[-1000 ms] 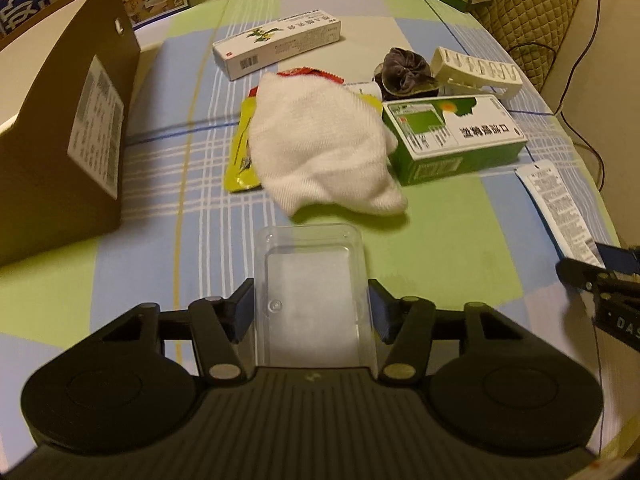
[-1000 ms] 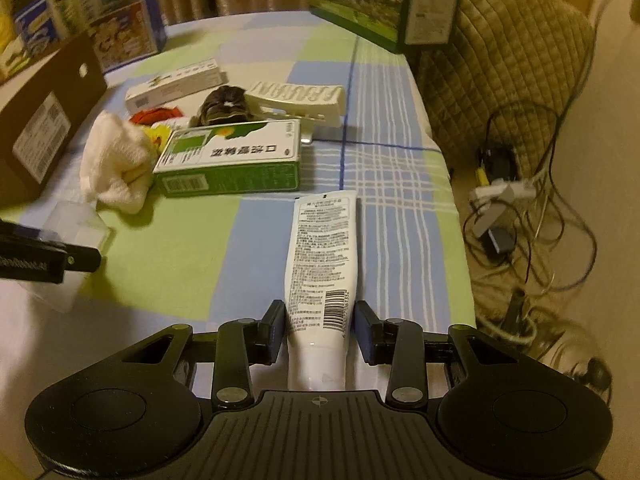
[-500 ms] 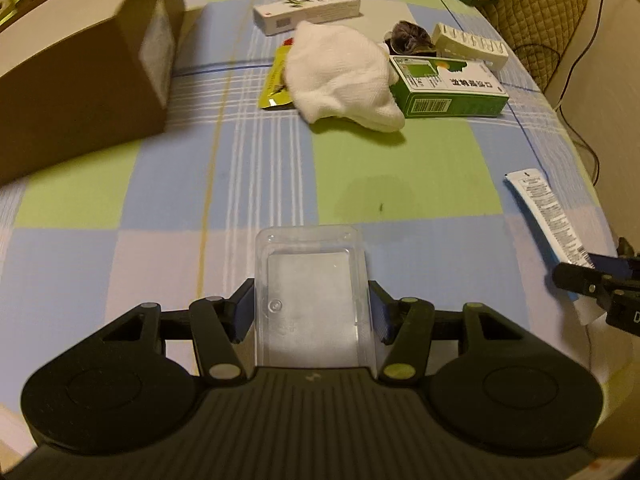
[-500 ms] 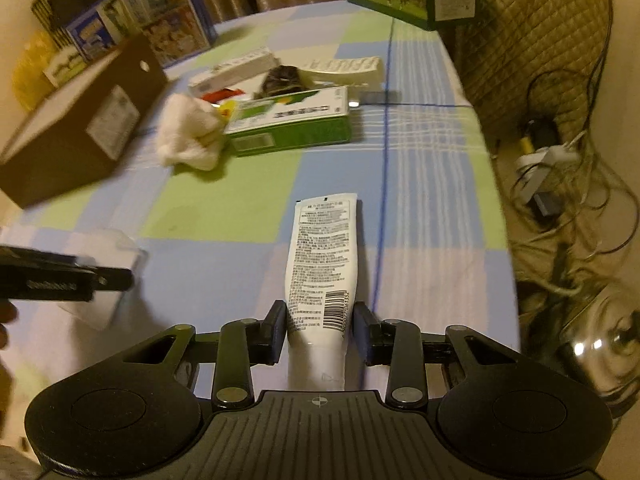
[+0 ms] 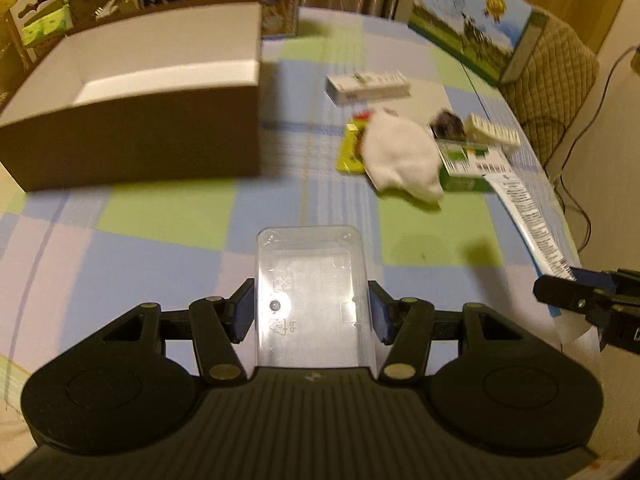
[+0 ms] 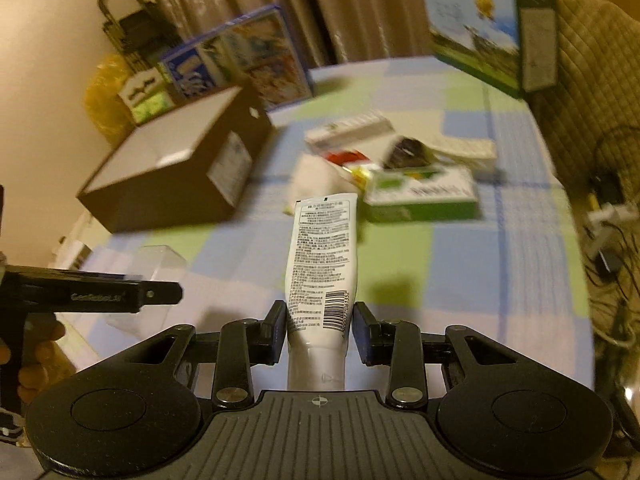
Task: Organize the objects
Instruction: 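Carry the tube and tray with both tools over the brown box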
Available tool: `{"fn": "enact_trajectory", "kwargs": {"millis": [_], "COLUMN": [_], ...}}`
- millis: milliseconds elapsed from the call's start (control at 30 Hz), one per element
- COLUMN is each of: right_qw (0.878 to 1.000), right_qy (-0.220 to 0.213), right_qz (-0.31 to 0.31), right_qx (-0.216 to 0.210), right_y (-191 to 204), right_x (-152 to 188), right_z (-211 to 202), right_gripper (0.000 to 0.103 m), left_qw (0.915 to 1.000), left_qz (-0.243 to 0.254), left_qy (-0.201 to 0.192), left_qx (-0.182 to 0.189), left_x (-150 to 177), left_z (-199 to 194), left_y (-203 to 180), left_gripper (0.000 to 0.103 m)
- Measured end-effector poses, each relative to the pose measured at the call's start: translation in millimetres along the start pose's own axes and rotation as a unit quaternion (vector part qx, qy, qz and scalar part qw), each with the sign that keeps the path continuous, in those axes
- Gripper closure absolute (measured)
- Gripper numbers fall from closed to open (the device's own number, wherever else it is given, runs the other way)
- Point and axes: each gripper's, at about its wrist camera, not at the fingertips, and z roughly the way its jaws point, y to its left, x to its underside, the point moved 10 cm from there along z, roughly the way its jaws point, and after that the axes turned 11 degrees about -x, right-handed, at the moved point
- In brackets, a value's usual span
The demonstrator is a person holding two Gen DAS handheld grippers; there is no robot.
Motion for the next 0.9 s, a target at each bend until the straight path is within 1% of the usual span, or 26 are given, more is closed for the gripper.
{"fn": "enact_trajectory", "kwargs": {"millis": [167, 267, 500, 733, 900], "right_qw": [1.000, 0.999, 0.998, 0.997, 0.997], "right_qy": [-0.001, -0.001, -0.006, -0.019, -0.019], "right_qz": [-0.011, -0.014, -0.022, -0.038, -0.047], "right_qx": [-0.018, -0.032, -0.065, -0.070, -0.054], "right_y": [40, 66, 122, 162, 174], "right_x": [-25, -41, -79, -120, -146], "right_z": [31, 58, 115, 168, 204], "right_gripper": [0.071, 0.071, 0.071, 0.071, 0.071], "left_qw": [0.9998, 0.9995, 0.9982, 0.9970, 0.9973], "left_qz": [-0.014, -0.022, -0.035, -0.035, -0.037], "left_qy": [-0.016, -0.025, -0.048, -0.066, -0.060], "left_qx": [0.002, 0.003, -0.007, -0.020, -0.018], "left_x": [-25, -43, -89, -137, -167], "left_z": [-4, -4, 2, 18, 43], "left_y": [41, 69, 137, 190, 215], "left_gripper": [0.051, 0.051, 0.051, 0.051, 0.050]}}
